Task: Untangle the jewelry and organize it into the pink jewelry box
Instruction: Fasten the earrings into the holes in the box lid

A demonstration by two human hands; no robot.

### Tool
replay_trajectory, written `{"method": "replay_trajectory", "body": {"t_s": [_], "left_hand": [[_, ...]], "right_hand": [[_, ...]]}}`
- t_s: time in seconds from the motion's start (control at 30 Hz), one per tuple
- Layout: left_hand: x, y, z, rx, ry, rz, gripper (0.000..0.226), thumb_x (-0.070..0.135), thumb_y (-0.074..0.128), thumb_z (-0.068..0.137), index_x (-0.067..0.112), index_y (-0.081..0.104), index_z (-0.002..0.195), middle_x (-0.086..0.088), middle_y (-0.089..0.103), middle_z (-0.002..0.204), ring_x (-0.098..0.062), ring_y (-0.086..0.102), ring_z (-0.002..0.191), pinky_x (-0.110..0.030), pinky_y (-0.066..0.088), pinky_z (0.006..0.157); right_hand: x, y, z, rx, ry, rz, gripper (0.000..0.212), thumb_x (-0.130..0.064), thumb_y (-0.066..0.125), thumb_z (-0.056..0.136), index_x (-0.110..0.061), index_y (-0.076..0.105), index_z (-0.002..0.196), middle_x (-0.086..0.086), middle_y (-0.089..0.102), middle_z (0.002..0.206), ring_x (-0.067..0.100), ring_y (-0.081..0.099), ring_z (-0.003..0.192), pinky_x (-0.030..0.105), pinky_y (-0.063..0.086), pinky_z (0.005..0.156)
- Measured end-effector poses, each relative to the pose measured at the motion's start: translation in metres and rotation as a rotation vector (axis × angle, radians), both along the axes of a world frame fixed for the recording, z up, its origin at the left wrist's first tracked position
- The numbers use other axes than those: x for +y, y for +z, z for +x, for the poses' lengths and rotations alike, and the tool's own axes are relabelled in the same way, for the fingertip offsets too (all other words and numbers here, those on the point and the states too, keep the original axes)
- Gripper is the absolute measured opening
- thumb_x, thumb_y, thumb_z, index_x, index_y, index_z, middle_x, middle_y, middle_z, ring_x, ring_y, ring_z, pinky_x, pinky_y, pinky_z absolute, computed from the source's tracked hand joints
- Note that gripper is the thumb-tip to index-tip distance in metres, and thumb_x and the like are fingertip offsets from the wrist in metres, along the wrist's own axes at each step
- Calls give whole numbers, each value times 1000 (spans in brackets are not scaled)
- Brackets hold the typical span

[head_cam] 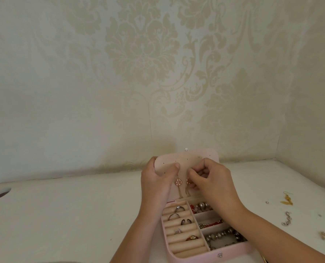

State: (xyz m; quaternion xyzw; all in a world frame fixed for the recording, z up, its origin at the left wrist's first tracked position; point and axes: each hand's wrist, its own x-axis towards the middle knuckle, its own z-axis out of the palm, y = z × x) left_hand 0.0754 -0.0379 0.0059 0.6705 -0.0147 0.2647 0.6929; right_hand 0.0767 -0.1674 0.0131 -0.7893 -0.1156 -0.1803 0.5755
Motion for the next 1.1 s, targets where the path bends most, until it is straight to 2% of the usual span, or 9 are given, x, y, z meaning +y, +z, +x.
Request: {"method": "replay_trajectory", "body": {"t_s": [0.2,0.3,0.37,0.43,0.53,0.63,0.77,0.9,1.1], "left_hand": [[2,-1,1,-9,-5,-12,14,22,77,70,17,66,77,-6,71,76,-27,68,73,-50,56,70],[1,0,1,-14,-5,-23,13,12,77,74,14,65,76,-5,70,73,-19,67,67,-44,54,67],[2,0,0,-20,-17,-27,11,10,76,76,12,65,77,-4,70,72,-18,66,66,-42,54,66],[2,1,-1,-24,-29,-24,12,12,76,76,13,65,76,-3,70,71,-17,66,65,-40,53,64],[1,3,-3,-26,-57,-38,12,14,77,75,15,64,74,-1,69,69,-15,65,64,-35,53,61],[1,5,-5,-24,-89,-61,13,14,77,75,16,64,71,-2,68,68,-17,65,64,-39,53,64],[0,6,-6,-14,-106,-76,14,15,77,74,17,64,68,-4,67,66,-18,63,62,-39,52,63],[0,7,-7,-21,-122,-82,16,15,77,74,19,65,65,-1,66,63,-15,62,59,-31,50,56],[-1,6,-7,-26,-148,-76,13,14,77,72,14,65,68,2,65,61,-10,61,58,-22,48,52]], "right_hand": [[-5,3,5,1,42,-39,13,-11,71,80,-14,65,69,0,68,60,9,63,53,24,53,58],[-15,8,10,-111,10,-202,15,-18,80,71,-20,66,67,-10,64,63,0,56,59,11,42,58],[-24,12,15,-258,-74,-321,26,-26,85,62,-24,62,75,-13,57,77,0,51,74,8,38,67],[-30,15,20,-361,-129,-412,49,-34,87,56,-29,55,94,-13,47,99,2,41,91,10,32,79],[-34,16,24,-334,-106,-434,75,-40,86,55,-37,43,116,-16,37,117,2,32,109,16,27,89],[-34,13,27,-204,34,-301,62,-36,86,57,-37,50,108,-18,49,114,2,45,105,10,36,81],[-35,10,30,-91,161,-82,49,-23,87,59,-32,60,99,-11,59,103,6,56,94,21,47,74],[-30,9,28,-144,96,-122,52,-26,88,58,-35,57,99,-13,54,104,-3,51,94,14,41,73],[-27,13,22,-206,34,-197,44,-28,88,57,-34,59,90,-11,56,96,-2,51,89,10,39,71]]}}
